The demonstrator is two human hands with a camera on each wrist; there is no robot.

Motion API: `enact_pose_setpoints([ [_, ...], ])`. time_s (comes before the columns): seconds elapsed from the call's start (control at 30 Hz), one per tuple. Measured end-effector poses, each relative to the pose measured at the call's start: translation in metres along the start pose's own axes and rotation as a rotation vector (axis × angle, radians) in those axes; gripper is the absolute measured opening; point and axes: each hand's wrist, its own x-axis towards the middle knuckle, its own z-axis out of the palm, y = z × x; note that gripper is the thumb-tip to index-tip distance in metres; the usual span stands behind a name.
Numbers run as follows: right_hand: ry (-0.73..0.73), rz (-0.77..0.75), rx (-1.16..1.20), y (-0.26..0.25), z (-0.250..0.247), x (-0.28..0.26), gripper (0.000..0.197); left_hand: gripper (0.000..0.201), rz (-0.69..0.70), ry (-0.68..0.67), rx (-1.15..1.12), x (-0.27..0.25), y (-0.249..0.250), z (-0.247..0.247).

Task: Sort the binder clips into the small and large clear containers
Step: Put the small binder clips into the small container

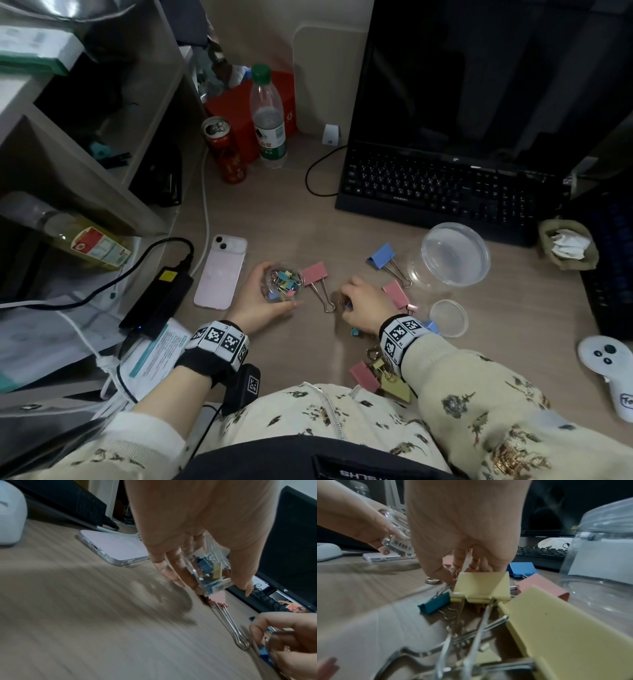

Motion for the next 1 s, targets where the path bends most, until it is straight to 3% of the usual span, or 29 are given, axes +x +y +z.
enact_pose_setpoints([
  [0.37,0.156,0.139,0.319,0.015,-0.007,-0.010,0.005,0.081,0.032,-0.007,-0.032,-0.006,0.007,0.000],
  [0.73,0.241,0.227,0.638,0.008,-0.014,-0.026,0.013,0.082,0.090,-0.033,-0.035,-0.013,0.012,0.000],
  [1.0,0.284,0.149,0.868,-0.014,-0.038,-0.035,0.020,0.075,0.114,-0.129,-0.025,-0.017,0.024,0.014],
])
